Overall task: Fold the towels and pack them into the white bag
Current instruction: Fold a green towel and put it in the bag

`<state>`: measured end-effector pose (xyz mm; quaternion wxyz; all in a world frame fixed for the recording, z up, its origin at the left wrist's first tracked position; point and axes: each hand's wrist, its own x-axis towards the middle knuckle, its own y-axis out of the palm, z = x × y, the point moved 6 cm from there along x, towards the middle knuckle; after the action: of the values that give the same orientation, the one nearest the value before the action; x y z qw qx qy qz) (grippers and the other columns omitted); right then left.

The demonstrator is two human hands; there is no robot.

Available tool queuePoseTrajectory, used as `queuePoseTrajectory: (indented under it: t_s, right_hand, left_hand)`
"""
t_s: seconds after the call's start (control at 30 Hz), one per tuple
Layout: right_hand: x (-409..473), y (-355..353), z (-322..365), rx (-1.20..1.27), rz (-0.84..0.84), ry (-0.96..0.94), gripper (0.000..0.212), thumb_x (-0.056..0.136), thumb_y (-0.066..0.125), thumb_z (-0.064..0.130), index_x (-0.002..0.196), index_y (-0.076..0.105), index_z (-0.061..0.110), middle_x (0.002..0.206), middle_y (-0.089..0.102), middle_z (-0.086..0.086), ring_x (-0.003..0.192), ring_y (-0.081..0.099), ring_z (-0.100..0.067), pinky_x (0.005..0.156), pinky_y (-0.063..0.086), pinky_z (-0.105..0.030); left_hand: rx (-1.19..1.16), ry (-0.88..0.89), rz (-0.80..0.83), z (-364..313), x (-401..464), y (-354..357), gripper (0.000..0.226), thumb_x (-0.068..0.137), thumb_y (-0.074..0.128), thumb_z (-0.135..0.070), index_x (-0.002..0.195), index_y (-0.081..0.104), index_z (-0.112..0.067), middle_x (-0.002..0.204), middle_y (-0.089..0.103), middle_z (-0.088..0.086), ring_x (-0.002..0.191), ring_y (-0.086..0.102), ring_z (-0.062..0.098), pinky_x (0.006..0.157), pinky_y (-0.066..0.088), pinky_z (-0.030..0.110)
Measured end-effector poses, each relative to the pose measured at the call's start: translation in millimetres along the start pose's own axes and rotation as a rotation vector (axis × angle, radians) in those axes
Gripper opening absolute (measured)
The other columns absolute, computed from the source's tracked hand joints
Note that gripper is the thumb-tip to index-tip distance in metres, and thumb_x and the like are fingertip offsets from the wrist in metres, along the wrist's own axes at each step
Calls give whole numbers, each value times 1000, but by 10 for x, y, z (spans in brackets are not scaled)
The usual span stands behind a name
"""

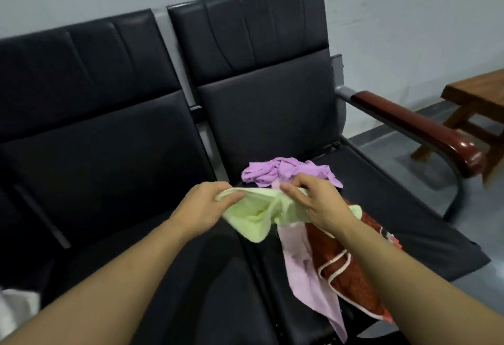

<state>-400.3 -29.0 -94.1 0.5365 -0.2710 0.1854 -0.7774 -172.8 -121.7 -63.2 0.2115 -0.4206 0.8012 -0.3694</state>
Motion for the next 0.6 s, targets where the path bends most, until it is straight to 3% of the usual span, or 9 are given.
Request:
queuePoseTrajectory:
  t_s: [0.13,0.23,0.37,0.43,0.6]
  right_hand:
    - [26,81,441,-194,151,87,69,94,34,70,60,57,15,63,61,4,66,57,-13,73,49,-39]
    - [38,240,840,-397,238,96,78,93,27,77,72,69,15,72,70,2,74,64,-13,80,52,-35]
    - [10,640,1540,1,298,-38,43,86,56,71,101,66,32,98,71,15,95,64,1,91,53,-31]
    - [-13,895,1819,79,384,-107,41,84,68,63,115,60,36,110,67,18,104,61,4,97,51,-29]
    - [-68,1261,2309,-60,510,-221,25,87,69,56,85,60,32,89,66,7,85,63,-14,81,52,-39]
  left_hand:
    - [-21,-19,-160,30,-292,-724,31,96,62,-52,78,72,-29,74,69,-4,70,64,10,69,52,36]
    - [31,-15,-182,32,-528,-1087,29,95,61,-54,81,74,-32,78,71,-6,73,66,8,70,54,34]
    - [85,-10,-218,15,-822,-1393,27,93,61,-58,81,74,-37,78,71,-10,75,66,6,69,54,30]
    - [113,3,-236,-1,-966,-1539,27,94,60,-58,81,74,-39,79,70,-10,79,64,7,75,53,33]
    - [192,17,-333,54,-1385,-2035,27,99,52,-55,74,63,-49,81,63,-13,88,55,4,97,39,40]
